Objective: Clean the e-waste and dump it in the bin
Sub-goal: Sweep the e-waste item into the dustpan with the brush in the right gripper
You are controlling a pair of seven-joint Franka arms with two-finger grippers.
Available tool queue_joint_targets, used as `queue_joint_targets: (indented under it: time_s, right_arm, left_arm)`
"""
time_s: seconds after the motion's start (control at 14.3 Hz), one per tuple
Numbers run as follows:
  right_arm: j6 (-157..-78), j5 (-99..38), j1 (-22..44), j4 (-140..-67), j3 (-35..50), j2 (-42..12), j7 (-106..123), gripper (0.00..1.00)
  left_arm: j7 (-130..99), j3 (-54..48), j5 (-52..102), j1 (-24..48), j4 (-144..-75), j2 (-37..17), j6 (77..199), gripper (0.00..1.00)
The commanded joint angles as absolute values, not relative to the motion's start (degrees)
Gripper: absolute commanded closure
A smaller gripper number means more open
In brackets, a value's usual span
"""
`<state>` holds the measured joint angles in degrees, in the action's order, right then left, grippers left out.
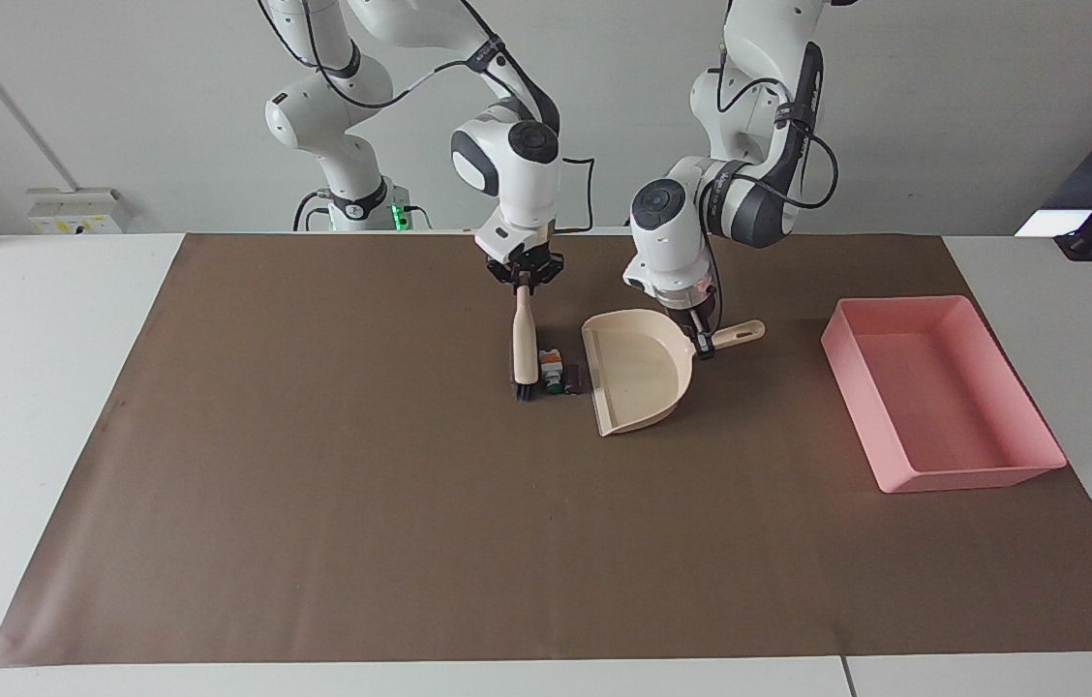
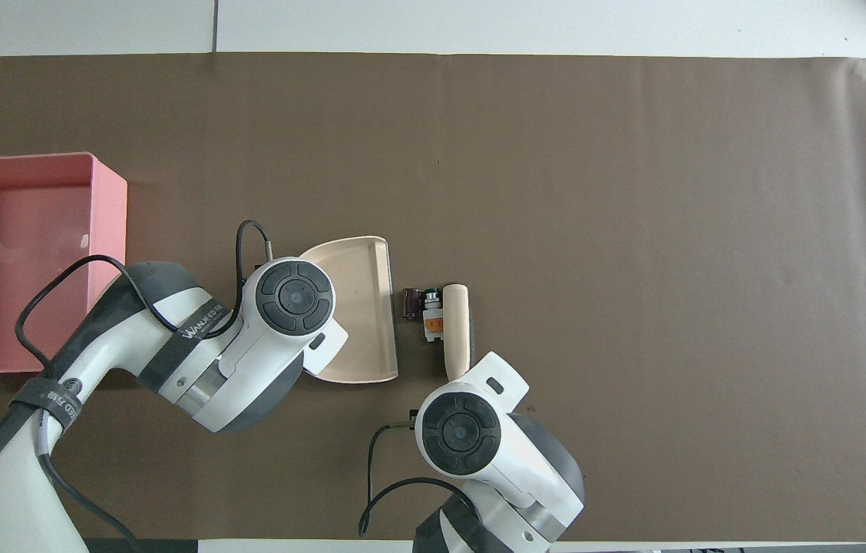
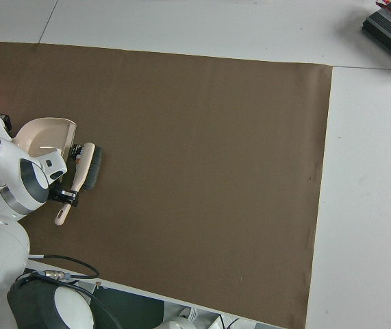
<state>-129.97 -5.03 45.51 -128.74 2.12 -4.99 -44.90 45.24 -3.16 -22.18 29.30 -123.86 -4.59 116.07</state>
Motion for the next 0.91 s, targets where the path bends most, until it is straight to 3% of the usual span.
queue_joint_targets:
  time_s: [0.0,0.28,0.56,0.84]
  right_arm:
    - [-132.36,-10.79,47.11,-121.4,2.8,-11.5,-41.42,1.0]
    - [-134.81,-26.96,47.37,-117.87,3.25,-12.83,-30.86,1.0]
    - [-129.83,-26.98,46.76,-116.46,2.99,-11.78,-30.85,1.0]
    - [-120.0,-21.9,44.14,-116.89,2.55,-5.73,-31.72,1.0]
  left_arm:
    - [45.62,-2.64,-23.12,30.15,-123.92,-4.39,114.61,1.0]
    - [45.62,-2.64,-23.12,30.23,-123.93,-4.39,113.65,1.0]
    - [45.88,-2.64,-23.12,30.15,-123.92,-4.39,113.38,1.0]
    - [47.36,-2.64,-23.03,29.45,-124.1,-4.31,113.64,1.0]
